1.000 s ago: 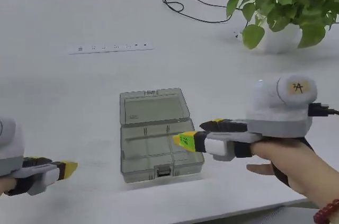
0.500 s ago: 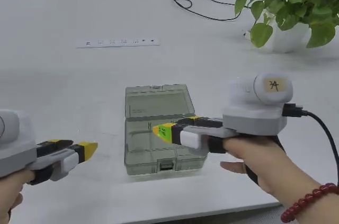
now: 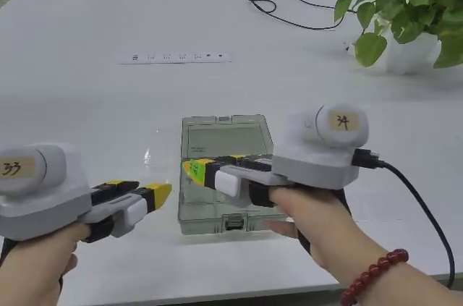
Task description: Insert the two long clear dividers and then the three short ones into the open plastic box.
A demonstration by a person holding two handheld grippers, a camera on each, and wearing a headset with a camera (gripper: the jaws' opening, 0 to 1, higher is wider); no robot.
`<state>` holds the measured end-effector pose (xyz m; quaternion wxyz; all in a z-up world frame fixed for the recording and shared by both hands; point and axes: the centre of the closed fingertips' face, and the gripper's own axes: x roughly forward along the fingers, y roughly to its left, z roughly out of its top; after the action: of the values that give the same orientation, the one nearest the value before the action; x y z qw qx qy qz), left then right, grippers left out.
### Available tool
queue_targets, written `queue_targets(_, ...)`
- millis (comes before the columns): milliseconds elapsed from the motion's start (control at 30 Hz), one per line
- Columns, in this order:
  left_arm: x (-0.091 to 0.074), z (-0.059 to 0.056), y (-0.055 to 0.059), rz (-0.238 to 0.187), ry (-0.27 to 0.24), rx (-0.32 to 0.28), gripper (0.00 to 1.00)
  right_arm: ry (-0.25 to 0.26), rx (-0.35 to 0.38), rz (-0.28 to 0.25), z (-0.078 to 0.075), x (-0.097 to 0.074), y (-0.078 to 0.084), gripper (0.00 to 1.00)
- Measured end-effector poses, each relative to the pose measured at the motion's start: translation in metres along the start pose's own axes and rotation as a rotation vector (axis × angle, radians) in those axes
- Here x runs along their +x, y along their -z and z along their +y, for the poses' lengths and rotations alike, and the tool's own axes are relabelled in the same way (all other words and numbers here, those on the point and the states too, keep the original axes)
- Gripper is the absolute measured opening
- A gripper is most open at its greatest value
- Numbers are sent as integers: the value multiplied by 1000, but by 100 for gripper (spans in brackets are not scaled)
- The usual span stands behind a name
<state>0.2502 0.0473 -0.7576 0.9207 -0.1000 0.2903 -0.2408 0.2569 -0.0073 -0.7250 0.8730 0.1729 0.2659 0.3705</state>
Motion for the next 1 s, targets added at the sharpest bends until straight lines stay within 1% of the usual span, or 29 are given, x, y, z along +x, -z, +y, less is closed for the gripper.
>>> queue_targets(100, 1, -6, -2, -10, 9, 2, 31, 2, 13, -9, 1, 4, 0, 31)
queue_targets(233, 2, -14, -4, -19, 21, 3, 31, -14, 36, -17, 5, 8, -1, 28)
queue_targets(333, 3, -21, -5, -26, 35, 2, 31, -15, 44, -24, 8, 12, -1, 26)
queue_targets(467, 4, -30, -8, -29, 56, 8, 31, -12, 72, -34, 9, 15, -1, 23)
queue_targets(533, 5, -32, -8, -29, 65, 6, 31, -4, 76, -38, 8, 15, -1, 21)
queue_targets(667, 5, -37, -8, -28, 84, -1, 31, 8, 115, -51, 3, 15, -1, 16)
queue_targets(833, 6, -42, -9, -29, 109, -15, 31, 29, 123, -59, -1, 13, -2, 11)
queue_targets(1000, 6, -45, -10, -25, 127, -23, 31, 30, 142, -66, -2, 11, -2, 8)
